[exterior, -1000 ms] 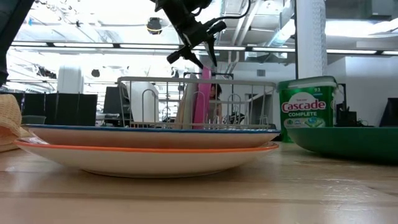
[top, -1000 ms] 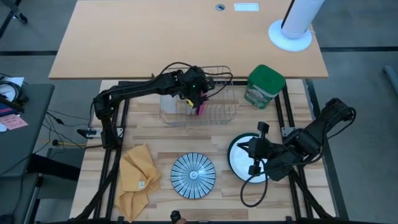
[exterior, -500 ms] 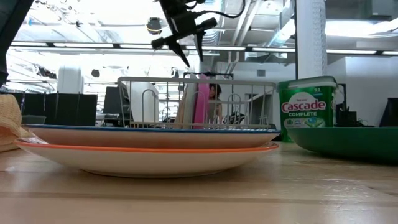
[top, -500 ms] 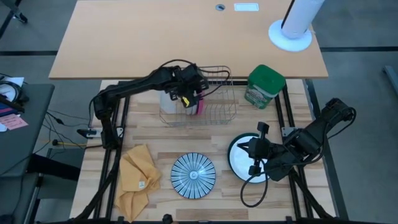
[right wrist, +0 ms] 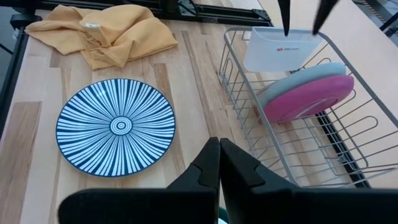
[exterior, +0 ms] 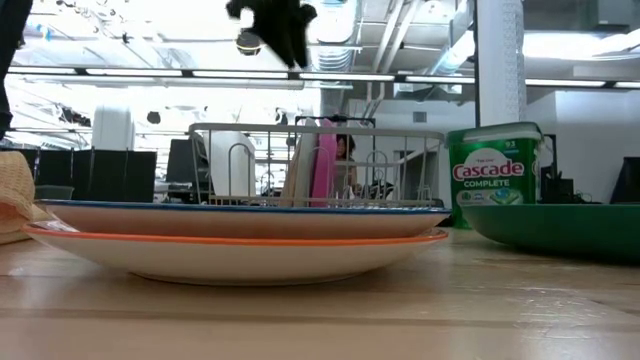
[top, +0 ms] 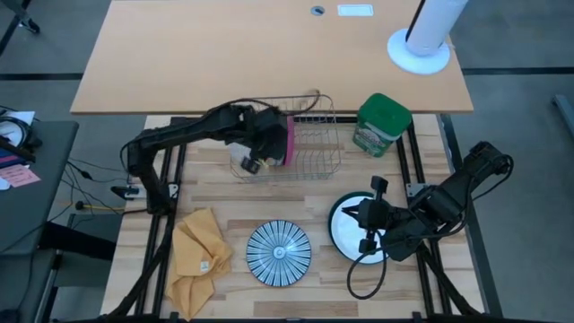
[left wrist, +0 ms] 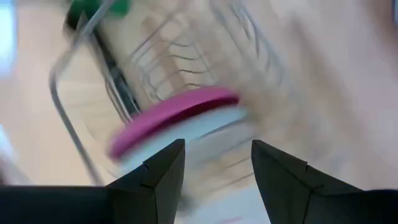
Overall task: Sort dishes
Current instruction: Put the blue patterned plate into the dish rack
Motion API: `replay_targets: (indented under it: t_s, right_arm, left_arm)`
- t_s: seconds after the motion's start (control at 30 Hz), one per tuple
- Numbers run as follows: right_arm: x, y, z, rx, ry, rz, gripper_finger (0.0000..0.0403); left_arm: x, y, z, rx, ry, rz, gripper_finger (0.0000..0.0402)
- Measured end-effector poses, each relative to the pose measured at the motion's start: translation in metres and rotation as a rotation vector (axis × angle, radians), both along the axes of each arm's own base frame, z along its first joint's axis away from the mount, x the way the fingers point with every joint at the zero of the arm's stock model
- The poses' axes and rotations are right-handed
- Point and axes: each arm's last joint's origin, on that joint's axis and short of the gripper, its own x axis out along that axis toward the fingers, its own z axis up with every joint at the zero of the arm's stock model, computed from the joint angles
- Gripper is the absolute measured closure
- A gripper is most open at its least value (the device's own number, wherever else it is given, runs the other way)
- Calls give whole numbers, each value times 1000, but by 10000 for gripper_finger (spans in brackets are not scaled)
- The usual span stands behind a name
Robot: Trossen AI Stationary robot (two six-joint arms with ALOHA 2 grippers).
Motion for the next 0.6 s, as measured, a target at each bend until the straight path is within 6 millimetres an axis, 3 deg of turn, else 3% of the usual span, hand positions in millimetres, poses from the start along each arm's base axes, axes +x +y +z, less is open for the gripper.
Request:
replay_targets:
  t_s: [0.07,0.2,0.43,0.6]
  right_arm:
    - [0,0,0,0,0,0,390]
    - [0,0,0,-6,2,4,390]
    - [3,-5,0,-17,5,-11,390]
    - [10,-11,2,-32,-13,-29,390]
  left_arm:
    - [-7,-7,8,-120,-92,192,221]
    - [-25,-28,20,-256,-167,355,221]
    - [-54,-81,35,-391,-400,300,221]
    - [-72,-116,25,-466,-592,216,221]
